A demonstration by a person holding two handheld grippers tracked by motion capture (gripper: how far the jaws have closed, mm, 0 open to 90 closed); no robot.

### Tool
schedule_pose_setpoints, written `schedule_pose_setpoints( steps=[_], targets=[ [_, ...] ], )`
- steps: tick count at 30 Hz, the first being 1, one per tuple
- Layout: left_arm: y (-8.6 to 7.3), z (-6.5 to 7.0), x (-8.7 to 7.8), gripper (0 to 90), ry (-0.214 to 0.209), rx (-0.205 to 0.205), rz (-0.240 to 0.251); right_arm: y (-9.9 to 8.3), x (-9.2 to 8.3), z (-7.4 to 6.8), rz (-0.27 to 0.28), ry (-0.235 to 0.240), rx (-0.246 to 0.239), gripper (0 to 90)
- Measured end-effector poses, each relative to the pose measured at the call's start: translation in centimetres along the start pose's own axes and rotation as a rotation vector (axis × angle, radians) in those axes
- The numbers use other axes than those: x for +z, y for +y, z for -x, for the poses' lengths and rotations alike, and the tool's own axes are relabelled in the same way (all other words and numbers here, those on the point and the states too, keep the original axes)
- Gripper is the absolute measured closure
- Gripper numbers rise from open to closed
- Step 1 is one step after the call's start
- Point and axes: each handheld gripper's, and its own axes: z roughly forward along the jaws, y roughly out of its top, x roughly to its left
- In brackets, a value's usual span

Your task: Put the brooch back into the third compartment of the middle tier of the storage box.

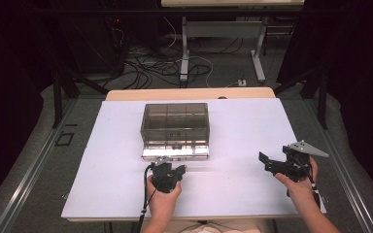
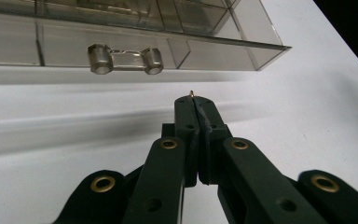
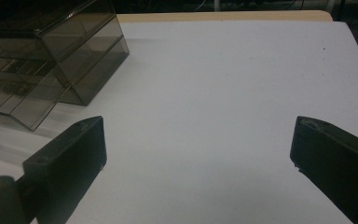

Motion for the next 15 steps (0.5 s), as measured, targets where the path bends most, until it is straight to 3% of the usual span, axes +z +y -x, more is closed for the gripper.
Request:
schedule_pose_setpoints(
  steps=[15],
  targets=[
    [0.25, 0.86, -0.48, 89.6, -0.026, 0.006, 0.0, 0.01, -0.05, 0.06, -0.014, -0.005, -0.006, 3.2]
  ],
)
